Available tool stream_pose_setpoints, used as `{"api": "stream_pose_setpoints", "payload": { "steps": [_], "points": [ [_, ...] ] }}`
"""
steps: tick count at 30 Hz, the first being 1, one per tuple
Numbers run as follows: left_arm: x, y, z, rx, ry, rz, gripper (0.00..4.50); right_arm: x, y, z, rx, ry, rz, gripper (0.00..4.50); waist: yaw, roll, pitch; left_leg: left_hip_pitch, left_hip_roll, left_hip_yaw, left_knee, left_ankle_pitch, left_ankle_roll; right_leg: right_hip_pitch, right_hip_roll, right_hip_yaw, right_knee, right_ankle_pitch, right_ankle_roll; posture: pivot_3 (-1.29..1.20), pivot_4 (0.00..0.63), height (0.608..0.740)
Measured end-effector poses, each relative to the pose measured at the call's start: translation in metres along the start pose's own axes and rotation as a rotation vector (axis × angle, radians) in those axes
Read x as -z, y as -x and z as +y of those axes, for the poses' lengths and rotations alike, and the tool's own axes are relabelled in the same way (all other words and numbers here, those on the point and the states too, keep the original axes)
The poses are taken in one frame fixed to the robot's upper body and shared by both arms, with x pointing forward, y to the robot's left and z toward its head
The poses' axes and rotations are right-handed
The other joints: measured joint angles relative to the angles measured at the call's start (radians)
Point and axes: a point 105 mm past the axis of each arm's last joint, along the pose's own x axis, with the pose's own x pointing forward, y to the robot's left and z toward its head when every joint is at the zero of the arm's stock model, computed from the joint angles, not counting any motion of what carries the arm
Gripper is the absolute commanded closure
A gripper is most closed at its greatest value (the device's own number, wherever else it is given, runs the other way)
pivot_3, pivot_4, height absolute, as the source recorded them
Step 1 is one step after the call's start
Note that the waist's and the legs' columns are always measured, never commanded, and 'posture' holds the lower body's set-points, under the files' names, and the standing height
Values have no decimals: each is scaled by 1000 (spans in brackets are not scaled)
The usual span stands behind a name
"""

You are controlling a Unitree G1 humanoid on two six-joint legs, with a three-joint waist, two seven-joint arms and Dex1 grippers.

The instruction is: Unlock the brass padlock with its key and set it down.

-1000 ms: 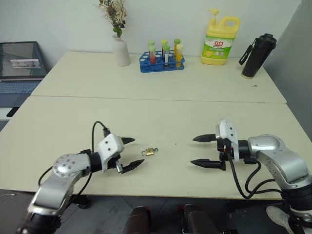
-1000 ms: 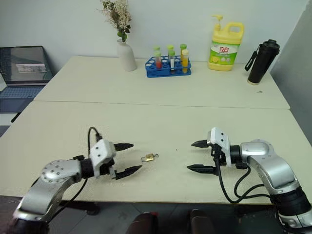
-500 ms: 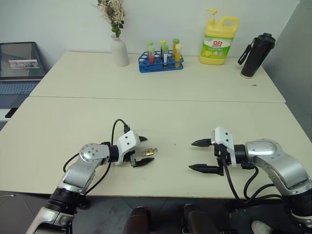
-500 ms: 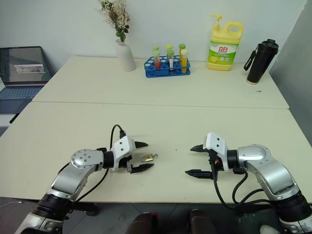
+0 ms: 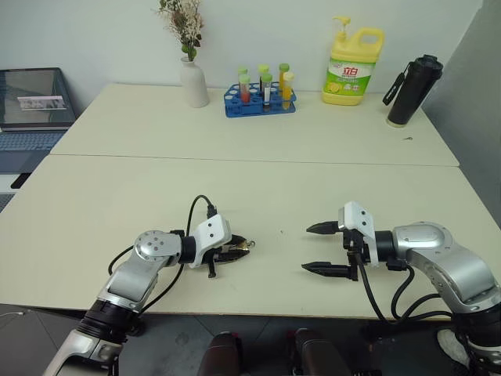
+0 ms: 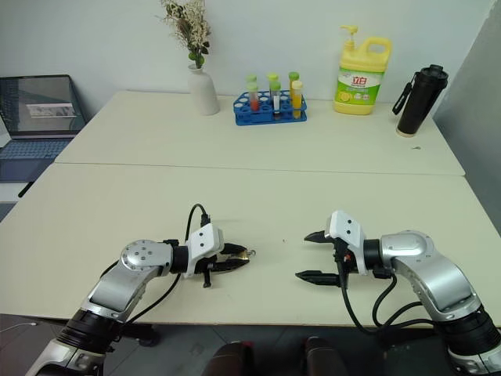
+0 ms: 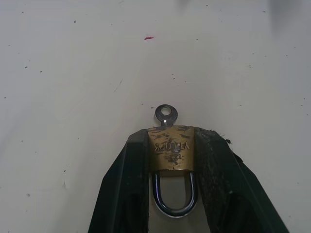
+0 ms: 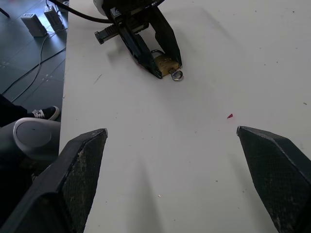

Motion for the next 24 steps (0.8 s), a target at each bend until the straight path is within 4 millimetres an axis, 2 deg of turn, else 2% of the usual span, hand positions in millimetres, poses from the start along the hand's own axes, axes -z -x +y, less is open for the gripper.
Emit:
{"api": "stream_pose_setpoints", "payload": {
  "steps": [5,8,10,13,15,20,24],
  "points": [
    [-3,-2,2,-33,-35,-20,3532,-2,0,-2,17,13,-8,0,0,0,0,0,0,0,0,0,0,0,0,0,0,0,0,0,150,740],
    [-13,-3,3,-45,-121,-62,3532,-8,6,-7,50,53,-35,0,1,0,0,-1,0,0,0,0,0,-1,0,0,0,0,0,0,150,740],
    [-37,-6,6,-60,-274,-139,3532,-7,14,-14,114,60,-50,0,10,0,0,-2,0,-1,0,0,0,-1,0,-1,-1,0,0,0,150,740],
    [-84,-7,13,-90,-507,-285,3532,-2,21,-23,197,34,-58,0,23,0,0,-2,-1,1,0,0,0,-1,0,0,-1,0,0,0,150,740],
    [-102,-6,11,-90,-622,-341,3532,-3,23,-27,232,46,-67,0,23,0,0,-1,-1,2,0,0,0,-1,0,1,-1,0,0,0,150,740],
    [-111,-11,4,-69,-873,-373,3532,-12,34,-28,235,-21,-130,0,21,0,0,-1,-1,2,0,0,0,-1,1,0,-1,0,0,0,150,740],
    [-114,-12,3,-88,-1059,-400,3532,-21,32,-21,192,-81,-175,0,23,0,0,-2,-1,2,0,0,0,-1,2,0,-1,0,0,0,150,740]
  ]
}}
